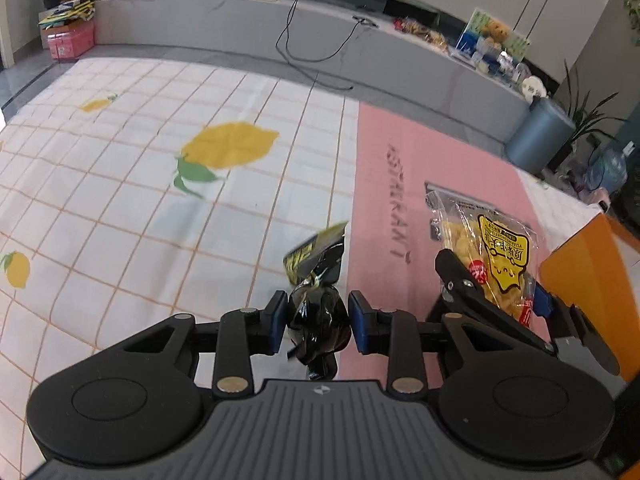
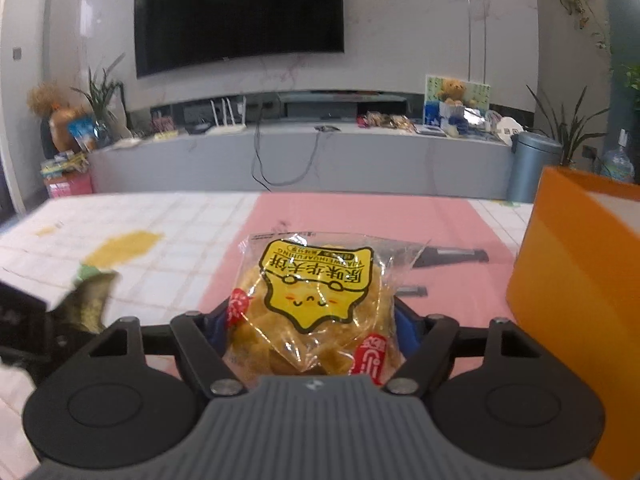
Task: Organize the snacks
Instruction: 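Lift both packets and carry them over the orange box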
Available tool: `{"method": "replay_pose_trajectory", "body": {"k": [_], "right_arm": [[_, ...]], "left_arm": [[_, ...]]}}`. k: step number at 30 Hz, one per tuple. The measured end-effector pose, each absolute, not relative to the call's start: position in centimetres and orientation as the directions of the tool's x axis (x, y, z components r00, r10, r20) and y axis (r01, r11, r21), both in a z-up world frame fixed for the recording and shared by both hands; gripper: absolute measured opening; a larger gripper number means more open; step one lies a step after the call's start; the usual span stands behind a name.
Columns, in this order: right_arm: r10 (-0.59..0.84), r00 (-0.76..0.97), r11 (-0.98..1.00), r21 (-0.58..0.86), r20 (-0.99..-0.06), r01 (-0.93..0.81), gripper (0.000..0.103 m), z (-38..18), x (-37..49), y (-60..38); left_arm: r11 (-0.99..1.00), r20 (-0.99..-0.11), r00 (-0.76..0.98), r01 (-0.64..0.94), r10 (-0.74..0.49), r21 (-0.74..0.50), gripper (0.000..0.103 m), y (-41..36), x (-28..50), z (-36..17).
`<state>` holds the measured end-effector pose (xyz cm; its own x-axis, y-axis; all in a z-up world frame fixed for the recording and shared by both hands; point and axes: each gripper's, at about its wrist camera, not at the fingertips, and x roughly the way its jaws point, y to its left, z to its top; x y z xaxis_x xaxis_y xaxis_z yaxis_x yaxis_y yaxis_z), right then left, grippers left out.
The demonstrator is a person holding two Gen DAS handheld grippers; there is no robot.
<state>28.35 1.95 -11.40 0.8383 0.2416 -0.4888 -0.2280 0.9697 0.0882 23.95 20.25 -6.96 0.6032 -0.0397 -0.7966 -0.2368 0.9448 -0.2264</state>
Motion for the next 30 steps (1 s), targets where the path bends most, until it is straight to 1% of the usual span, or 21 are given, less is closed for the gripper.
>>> {"method": "replay_pose_trajectory", "body": {"k": [3,9,17,22,25,27,28,30], "right_arm": [[0.251,0.852,0.967,0.086,-0.459,-0.239,0.073,-10.1,27.6,2.0],[0.273,0.877,0.962,0.113,-0.394,-0.249,0.073,-7.4,25.7,1.1],[0.293,0.914,0.951,0.185,-0.279,-0.248,0.073,-2.0,22.8,-2.9],[0.273,0.936,0.941,0.264,-0.222,-0.211,0.073,2.0,21.1,-8.9],[0.212,0.956,0.951,0.266,-0.203,-0.154,0.073,4.3,20.0,-13.2],[0.183,0.961,0.947,0.299,-0.205,-0.117,0.073,5.4,19.6,-16.6],[0.180,0.960,0.943,0.314,-0.216,-0.106,0.073,5.8,19.7,-18.0],[0.198,0.943,0.941,0.320,-0.267,-0.107,0.074,6.2,20.3,-20.8]], "left_arm": [[0.939,-0.791,0.610,-0.247,-0.040,-0.238,0.036,20.6,23.8,-6.6],[0.918,-0.752,0.650,-0.222,-0.111,-0.328,0.036,21.5,23.2,-5.5],[0.903,-0.643,0.749,-0.149,-0.163,-0.402,0.036,20.3,20.6,-1.2],[0.916,-0.594,0.783,-0.084,-0.183,-0.392,0.036,17.5,18.2,1.1],[0.917,-0.568,0.795,-0.038,-0.212,-0.396,0.036,15.5,17.2,2.2],[0.912,-0.558,0.795,-0.017,-0.236,-0.411,0.036,14.2,16.8,2.7],[0.911,-0.556,0.793,-0.003,-0.249,-0.412,0.036,13.4,16.7,3.0],[0.914,-0.557,0.787,0.020,-0.264,-0.405,0.036,11.8,16.7,3.4]]}}
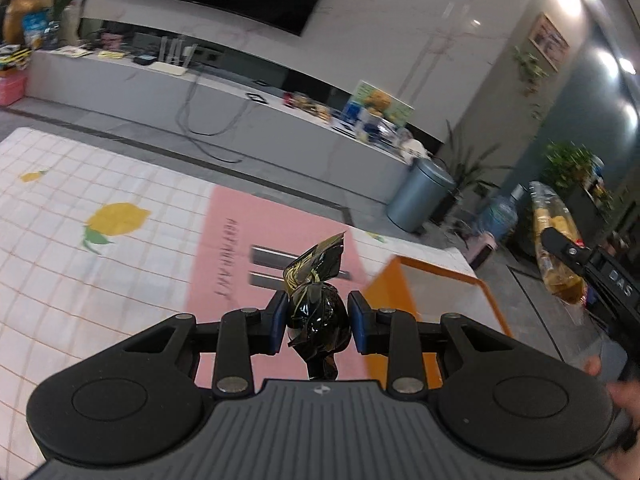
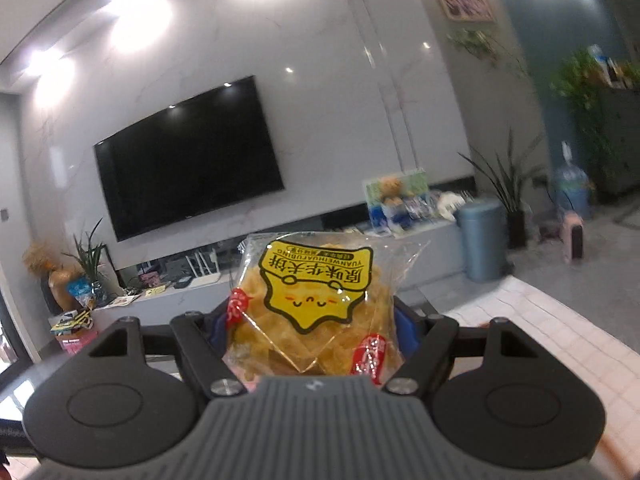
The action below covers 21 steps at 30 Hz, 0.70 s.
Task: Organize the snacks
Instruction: 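Lift both packets and carry them over the orange box, then open both tools to drop the packets into the orange box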
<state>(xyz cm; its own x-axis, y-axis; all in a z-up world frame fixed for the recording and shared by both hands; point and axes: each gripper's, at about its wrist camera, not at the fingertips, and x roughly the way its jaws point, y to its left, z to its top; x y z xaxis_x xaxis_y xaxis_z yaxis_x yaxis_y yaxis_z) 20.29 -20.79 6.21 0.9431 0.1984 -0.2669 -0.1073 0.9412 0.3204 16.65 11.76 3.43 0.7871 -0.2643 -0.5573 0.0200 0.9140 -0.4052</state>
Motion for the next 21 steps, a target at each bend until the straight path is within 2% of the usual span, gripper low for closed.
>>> {"method": "replay_pose_trajectory", "body": {"k": [5,9,12,15,21], "right_arm": [[0.206,0.844,0.961,0.267,-0.495,-0.078,0.074,4.3,23.7,-24.8],[0.195,0.757,0.966,0.257,-0.624,-0.037,0.074,0.3,27.4,-26.2],[0.175,0.711,0.970,0.245,-0.681,-0.004,0.074,-2.5,29.9,-27.2],[0.223,0.671,0.963,0.268,-0.707,-0.037,0.074,-3.9,31.9,-27.7],[0.152,0.646,0.986,0.163,-0.748,-0.043,0.075,-5.3,35.6,-27.0]], "left_arm": [[0.908,-0.539,0.780,0.086,-0.318,-0.411,0.036,7.3,17.1,4.0],[0.886,-0.527,0.762,0.129,-0.375,-0.445,0.036,4.1,18.7,3.6],[0.877,-0.533,0.739,0.161,-0.411,-0.454,0.036,1.7,20.6,2.7],[0.867,-0.544,0.713,0.184,-0.442,-0.464,0.036,0.0,22.7,1.6],[0.851,-0.561,0.678,0.192,-0.475,-0.489,0.036,-1.7,26.2,-0.8]]}}
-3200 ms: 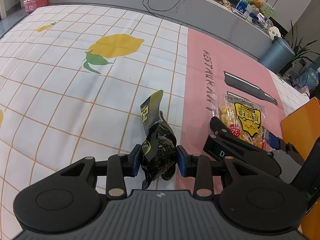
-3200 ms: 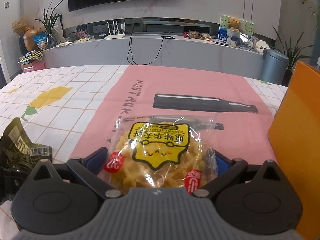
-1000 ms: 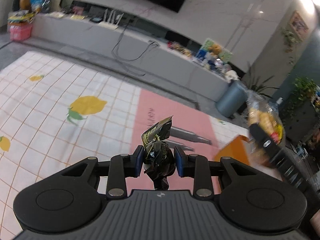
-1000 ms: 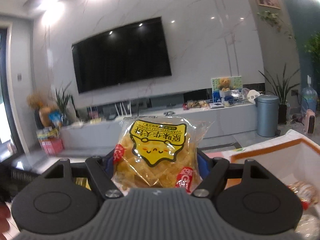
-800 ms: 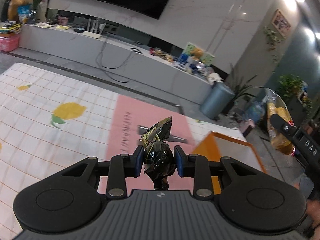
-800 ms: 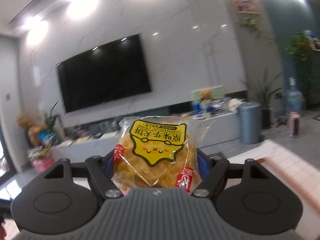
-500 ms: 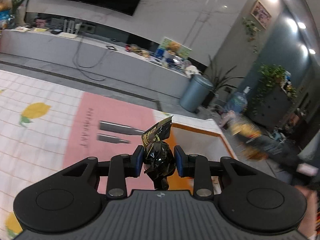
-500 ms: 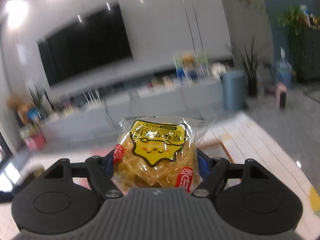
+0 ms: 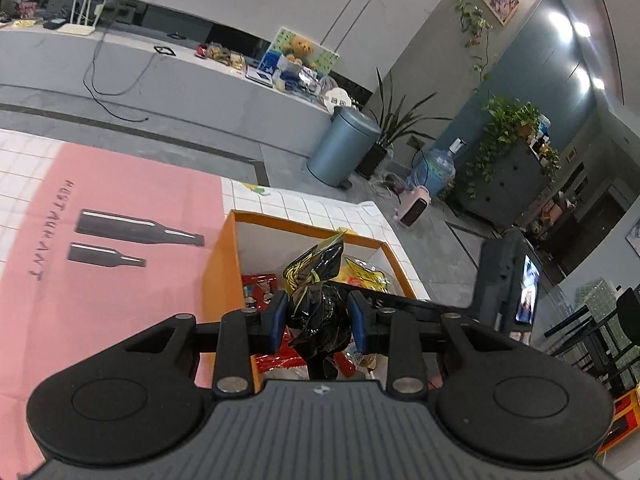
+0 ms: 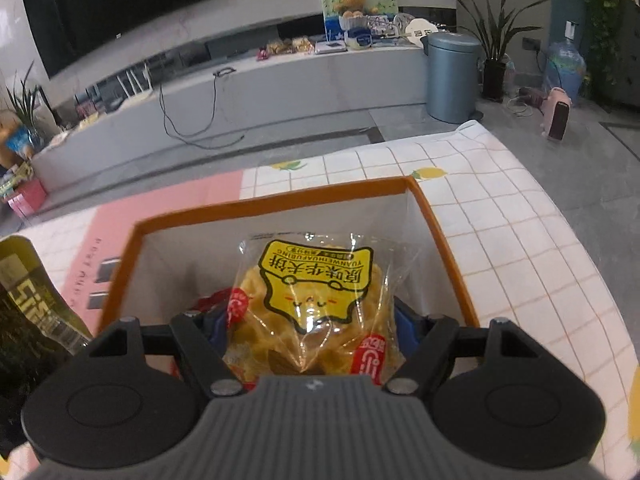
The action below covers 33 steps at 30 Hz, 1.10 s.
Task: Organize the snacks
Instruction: 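Open both tools to drop the packets into the orange box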
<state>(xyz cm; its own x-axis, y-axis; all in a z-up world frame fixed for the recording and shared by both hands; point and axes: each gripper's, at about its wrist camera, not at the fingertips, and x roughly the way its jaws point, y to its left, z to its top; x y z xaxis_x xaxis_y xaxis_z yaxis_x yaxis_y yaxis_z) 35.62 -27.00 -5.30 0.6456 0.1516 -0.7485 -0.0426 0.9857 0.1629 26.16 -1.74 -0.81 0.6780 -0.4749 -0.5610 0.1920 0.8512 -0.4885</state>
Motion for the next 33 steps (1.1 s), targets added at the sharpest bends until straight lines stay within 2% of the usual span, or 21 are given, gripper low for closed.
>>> {"method": "replay_pose_trajectory", "body": {"k": [3,5,7,11,16,24,27,33], "right_arm": [[0.167,0.660,0.985,0.147,-0.733,-0.086,0.083,-5.7,36.5,-26.8],[0.195,0.662,0.980,0.168,-0.724,-0.104,0.096,-5.9,36.5,-27.1],[0.210,0.676,0.977,0.185,-0.706,-0.111,0.100,-5.5,36.5,-27.3],[0.155,0.715,0.986,0.153,-0.682,-0.068,0.100,-4.1,35.2,-27.7],[0.217,0.777,0.950,0.312,-0.591,-0.028,0.100,-1.3,32.0,-30.1],[0.202,0.848,0.874,0.480,-0.490,0.069,0.100,0.2,27.7,-34.2],[0.202,0.845,0.869,0.489,-0.495,0.079,0.100,0.1,27.5,-35.3],[0.168,0.848,0.906,0.418,-0.502,0.068,0.100,-0.1,27.4,-35.7]], "left_arm": [[0.858,-0.577,0.669,0.187,-0.468,-0.478,0.036,-2.1,26.8,-1.8],[0.859,-0.584,0.664,0.183,-0.467,-0.478,0.036,-2.2,26.7,-2.1],[0.856,-0.586,0.659,0.181,-0.471,-0.485,0.036,-1.9,26.5,-2.3],[0.855,-0.577,0.667,0.187,-0.472,-0.484,0.036,-1.8,25.4,-1.9],[0.855,-0.570,0.670,0.199,-0.475,-0.479,0.036,-2.3,24.0,-1.0],[0.849,-0.597,0.631,0.204,-0.495,-0.488,0.036,-4.4,23.9,-0.9],[0.875,-0.627,0.626,0.211,-0.463,-0.435,0.036,-6.2,24.2,-1.3],[0.907,-0.695,0.584,0.232,-0.419,-0.352,0.036,-9.3,25.8,-2.7]]}}
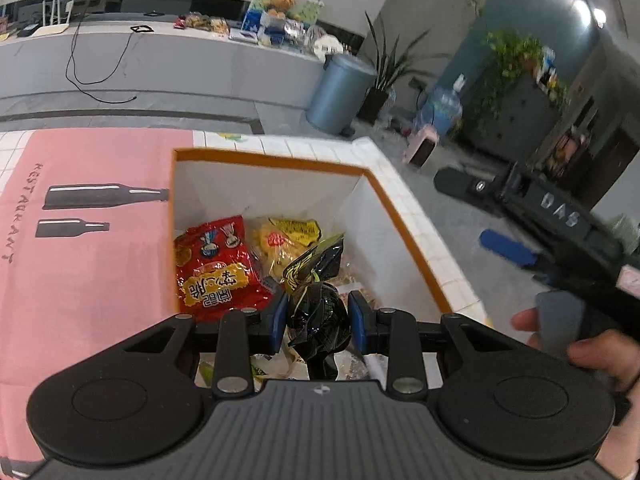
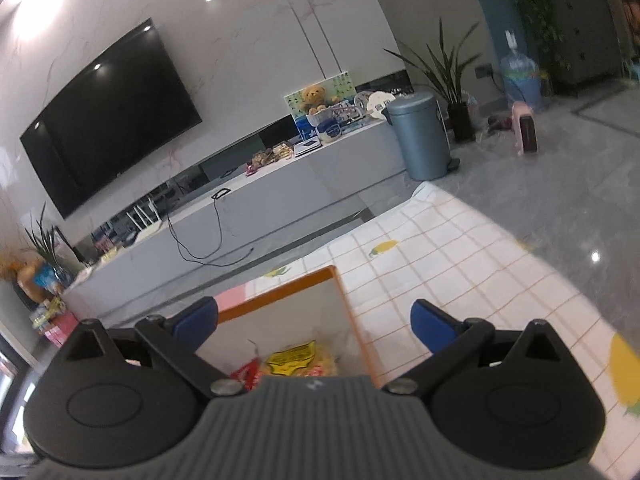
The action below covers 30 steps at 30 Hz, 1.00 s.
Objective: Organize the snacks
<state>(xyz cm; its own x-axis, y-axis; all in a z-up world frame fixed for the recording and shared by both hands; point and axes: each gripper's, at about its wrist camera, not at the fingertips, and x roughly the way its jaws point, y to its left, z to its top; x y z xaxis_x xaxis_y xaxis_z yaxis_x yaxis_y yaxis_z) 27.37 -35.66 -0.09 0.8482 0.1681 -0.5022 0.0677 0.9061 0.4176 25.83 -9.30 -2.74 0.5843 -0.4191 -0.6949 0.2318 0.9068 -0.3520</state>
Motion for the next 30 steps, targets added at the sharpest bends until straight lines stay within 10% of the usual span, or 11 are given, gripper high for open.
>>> {"method": "replay_pose_trajectory", "body": {"k": [19,30], "right_arm": [[0.103,0.870,0.885,0.443,-0.482,0.141,0.100,-0.1,26.9,-37.9],[0.068,0.862,0.942,0.316,-0.502,0.110,0.100,0.5,26.5,-35.7]], "left_arm": [[0.960,-0.715,0.641,0.217,-0.278,-0.178,0.037,-10.5,23.9,-2.4],[0.976,-0.719,0.665,0.193,-0.204,-0.098,0.063,-8.5,21.8,-0.3]]}}
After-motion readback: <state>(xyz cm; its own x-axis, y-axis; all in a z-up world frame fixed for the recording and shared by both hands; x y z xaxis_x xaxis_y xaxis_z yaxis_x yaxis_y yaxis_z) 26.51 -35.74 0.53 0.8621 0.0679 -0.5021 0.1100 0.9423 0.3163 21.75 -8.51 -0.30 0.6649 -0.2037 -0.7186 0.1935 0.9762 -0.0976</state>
